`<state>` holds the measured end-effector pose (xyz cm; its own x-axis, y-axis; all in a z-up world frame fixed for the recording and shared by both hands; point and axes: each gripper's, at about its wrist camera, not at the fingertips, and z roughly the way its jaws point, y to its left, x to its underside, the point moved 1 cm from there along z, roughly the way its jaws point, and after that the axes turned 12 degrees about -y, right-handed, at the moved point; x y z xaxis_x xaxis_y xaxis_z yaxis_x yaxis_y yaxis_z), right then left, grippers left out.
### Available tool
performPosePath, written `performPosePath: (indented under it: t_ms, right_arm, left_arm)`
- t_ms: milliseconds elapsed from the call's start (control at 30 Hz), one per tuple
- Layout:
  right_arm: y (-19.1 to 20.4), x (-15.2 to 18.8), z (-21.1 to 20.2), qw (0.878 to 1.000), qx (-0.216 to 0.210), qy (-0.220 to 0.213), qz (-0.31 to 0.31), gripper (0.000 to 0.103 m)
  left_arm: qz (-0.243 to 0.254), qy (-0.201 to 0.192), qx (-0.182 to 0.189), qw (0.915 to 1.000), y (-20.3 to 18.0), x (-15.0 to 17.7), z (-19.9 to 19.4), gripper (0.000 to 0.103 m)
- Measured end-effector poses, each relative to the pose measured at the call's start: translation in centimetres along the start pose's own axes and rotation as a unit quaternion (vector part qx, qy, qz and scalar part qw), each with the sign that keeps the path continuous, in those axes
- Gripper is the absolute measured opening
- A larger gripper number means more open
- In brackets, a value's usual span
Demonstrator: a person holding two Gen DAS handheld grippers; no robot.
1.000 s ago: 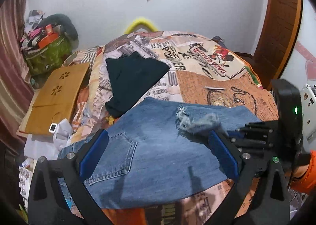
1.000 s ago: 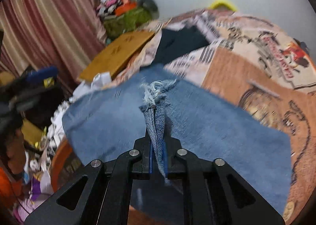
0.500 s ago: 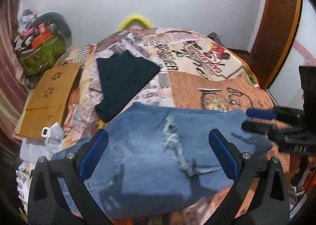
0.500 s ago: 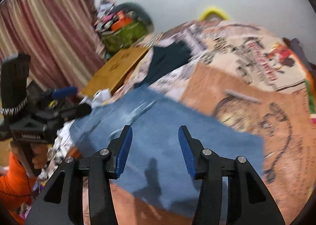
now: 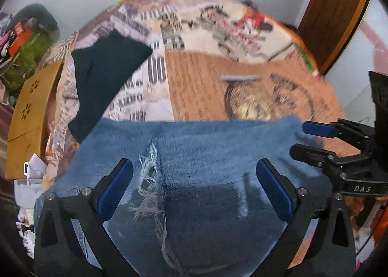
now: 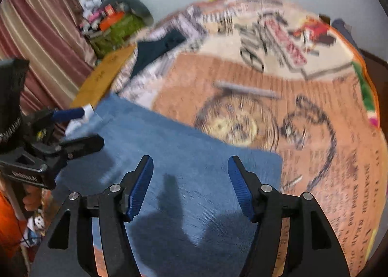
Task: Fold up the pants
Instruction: 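Fold the leg hem over toward the left gripper and release it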
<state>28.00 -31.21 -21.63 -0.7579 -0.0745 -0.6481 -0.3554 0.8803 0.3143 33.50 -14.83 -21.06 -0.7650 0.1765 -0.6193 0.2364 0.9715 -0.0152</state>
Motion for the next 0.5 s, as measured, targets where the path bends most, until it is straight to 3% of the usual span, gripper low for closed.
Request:
performPosePath:
  t_ms: [167,500]
  right_arm:
    - [-0.1,2.8,-0.2,1.0,-0.002,0.009,-0.019,0.062]
    - [0.0,5.7,-3.1,1.0,0.017,-0.01,-0.01,0.063]
  left_arm:
    - [0.025,0.036,-0.016,0.9989,0.2,2.4,2.0,0.103]
    - [0.031,-0.007,-0.028,0.9991,0.8,4.9,-0.9,0.103]
